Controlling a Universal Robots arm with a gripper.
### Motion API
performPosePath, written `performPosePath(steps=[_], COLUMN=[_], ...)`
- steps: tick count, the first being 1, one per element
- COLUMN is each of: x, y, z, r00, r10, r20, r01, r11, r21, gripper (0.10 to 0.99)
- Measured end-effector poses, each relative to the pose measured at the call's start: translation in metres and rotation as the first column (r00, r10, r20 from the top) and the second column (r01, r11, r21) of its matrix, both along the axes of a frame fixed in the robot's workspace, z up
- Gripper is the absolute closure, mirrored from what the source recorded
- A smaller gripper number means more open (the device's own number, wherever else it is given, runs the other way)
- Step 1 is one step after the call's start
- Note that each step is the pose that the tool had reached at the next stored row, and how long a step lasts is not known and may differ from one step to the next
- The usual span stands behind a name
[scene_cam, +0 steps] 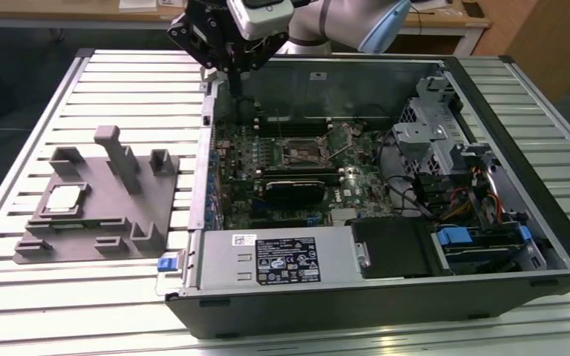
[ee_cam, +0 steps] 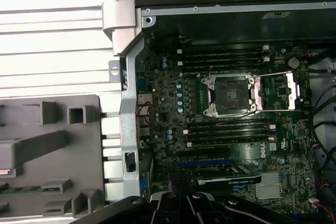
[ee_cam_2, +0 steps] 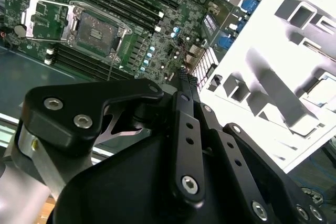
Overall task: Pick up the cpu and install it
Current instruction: 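Reach for the cpu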
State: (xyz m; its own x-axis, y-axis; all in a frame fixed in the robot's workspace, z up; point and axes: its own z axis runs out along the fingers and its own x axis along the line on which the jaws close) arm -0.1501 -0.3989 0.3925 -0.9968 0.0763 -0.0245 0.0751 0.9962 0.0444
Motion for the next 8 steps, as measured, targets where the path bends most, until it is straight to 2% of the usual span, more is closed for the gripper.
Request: performPosePath(steps=[8], x=[-0.0021], y=[0.0000], z=[-0.0002], r00=[1.0000], r10=[0.000], r20=[0.0000], r01=[0.000], r11=[1.0000], r21=[0.000], gripper=[0.980])
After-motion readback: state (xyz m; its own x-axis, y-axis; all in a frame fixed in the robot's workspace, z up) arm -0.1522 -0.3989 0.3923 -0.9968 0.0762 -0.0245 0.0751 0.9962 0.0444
